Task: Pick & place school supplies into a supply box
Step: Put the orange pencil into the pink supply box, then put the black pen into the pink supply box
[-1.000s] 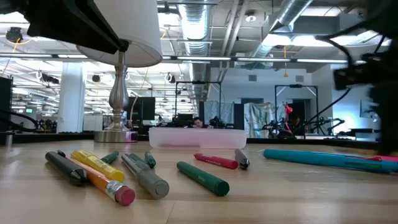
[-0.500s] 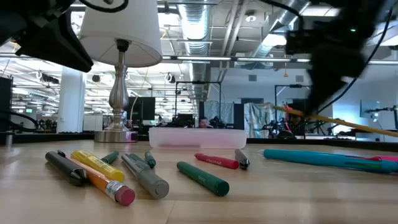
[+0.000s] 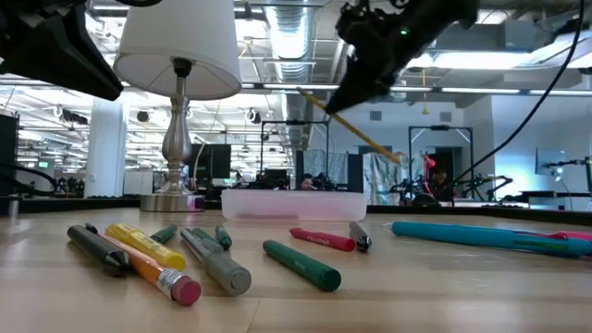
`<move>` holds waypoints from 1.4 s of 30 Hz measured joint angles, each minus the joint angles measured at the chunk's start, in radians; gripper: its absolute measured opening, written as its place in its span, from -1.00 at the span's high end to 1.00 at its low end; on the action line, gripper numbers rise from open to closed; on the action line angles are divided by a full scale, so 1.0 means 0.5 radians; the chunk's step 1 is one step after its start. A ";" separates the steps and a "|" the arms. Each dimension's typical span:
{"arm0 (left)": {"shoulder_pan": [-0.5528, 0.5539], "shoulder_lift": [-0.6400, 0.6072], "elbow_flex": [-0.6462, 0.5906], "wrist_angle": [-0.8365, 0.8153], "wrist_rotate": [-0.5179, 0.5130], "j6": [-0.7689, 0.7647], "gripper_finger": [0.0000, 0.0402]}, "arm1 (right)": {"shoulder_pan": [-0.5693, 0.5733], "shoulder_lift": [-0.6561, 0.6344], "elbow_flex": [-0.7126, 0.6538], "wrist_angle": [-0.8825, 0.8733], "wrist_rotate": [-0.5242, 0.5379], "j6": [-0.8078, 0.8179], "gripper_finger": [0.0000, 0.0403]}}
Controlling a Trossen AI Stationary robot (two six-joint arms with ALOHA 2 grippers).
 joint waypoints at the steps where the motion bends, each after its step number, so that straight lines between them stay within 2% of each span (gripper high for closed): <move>1: -0.009 0.000 -0.001 -0.015 -0.001 -0.020 0.72 | -0.036 0.005 0.000 0.058 -0.031 -0.050 1.00; 7: -0.051 0.000 -0.002 -0.051 -0.036 -0.069 0.72 | -0.208 0.175 0.019 0.358 -0.133 -0.239 1.00; 16: -0.060 0.001 -0.002 -0.064 -0.060 -0.074 0.72 | -0.329 0.561 0.278 0.368 -0.244 -0.318 1.00; 27: -0.088 0.001 -0.003 -0.098 -0.053 -0.116 0.72 | -0.340 0.854 0.623 -0.034 -0.290 -0.355 0.99; 33: -0.088 0.001 -0.003 -0.102 -0.064 -0.120 0.72 | -0.339 0.954 0.690 -0.104 -0.288 -0.348 0.82; 42: -0.088 0.001 -0.003 -0.093 -0.072 -0.121 0.72 | -0.337 0.896 0.697 -0.114 -0.288 -0.338 0.44</move>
